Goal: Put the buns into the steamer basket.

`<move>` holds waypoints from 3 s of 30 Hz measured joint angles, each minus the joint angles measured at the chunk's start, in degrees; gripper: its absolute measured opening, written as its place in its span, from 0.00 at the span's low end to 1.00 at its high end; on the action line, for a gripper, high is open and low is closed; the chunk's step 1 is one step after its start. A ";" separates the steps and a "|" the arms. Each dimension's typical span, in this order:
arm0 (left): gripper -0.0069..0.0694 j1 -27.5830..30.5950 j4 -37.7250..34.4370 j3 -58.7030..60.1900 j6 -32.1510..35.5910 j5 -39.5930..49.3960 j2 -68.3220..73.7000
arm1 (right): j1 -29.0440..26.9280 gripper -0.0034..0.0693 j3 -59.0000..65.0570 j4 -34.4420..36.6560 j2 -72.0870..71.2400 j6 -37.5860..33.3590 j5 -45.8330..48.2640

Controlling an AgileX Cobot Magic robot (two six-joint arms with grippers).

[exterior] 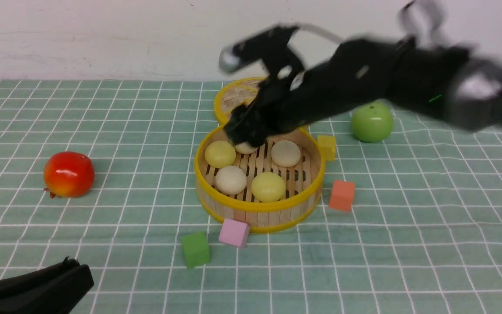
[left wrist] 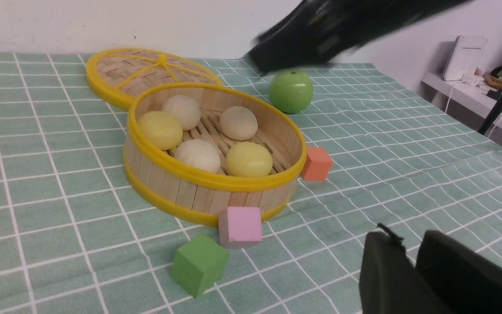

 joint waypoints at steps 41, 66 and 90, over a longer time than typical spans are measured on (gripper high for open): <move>0.26 0.00 0.00 0.00 0.00 1.03 0.00 | -23.21 0.03 76.20 -19.21 -88.23 21.96 -3.19; 0.28 0.00 -0.05 0.00 0.00 1.70 0.24 | -28.37 0.03 94.50 -21.55 -104.20 21.88 -13.73; 0.18 20.00 -1.37 7.69 0.20 2.11 -12.15 | -28.37 0.04 94.50 -21.49 -104.20 21.88 -13.73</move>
